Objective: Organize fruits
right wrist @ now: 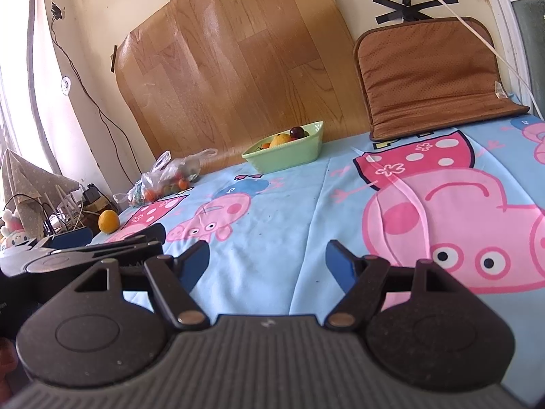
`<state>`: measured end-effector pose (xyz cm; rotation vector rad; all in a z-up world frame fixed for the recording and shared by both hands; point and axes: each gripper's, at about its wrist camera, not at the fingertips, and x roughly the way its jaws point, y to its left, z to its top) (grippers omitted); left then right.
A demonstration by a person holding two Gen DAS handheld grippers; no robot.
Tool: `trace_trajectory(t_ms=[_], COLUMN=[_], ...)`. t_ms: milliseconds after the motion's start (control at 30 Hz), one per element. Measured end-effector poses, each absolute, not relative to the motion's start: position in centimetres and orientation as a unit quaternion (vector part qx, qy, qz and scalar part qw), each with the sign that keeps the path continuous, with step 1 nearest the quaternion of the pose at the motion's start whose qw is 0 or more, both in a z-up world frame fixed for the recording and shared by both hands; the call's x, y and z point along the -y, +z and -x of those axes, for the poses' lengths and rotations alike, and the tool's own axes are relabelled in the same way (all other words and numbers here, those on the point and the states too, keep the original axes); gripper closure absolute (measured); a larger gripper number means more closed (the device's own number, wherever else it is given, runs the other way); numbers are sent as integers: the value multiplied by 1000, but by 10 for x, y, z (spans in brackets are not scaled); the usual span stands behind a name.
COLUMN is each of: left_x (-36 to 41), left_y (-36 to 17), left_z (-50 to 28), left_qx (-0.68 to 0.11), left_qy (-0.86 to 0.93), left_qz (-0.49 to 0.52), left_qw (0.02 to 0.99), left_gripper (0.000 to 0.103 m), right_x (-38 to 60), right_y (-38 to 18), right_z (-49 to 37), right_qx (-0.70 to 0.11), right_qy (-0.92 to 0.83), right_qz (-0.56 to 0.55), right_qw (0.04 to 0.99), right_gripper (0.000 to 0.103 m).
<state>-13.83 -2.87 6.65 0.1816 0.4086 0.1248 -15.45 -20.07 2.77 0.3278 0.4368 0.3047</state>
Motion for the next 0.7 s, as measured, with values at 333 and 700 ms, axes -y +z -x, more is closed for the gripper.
trace_trajectory(t_ms=[333,700], left_x=[25,26], left_y=[62,60], left_z=[134,134], left_qx=[-221,-228], left_qy=[65,61], left_qz=[-81,-84], left_qw=[970,968], left_gripper=[0,0], right_x=[202,202], right_y=[28,27], right_z=[153,154], right_qx=[-216,-216], right_qy=[149,147], right_qz=[-161,-163], right_qw=[951,951], right_gripper=[26,26])
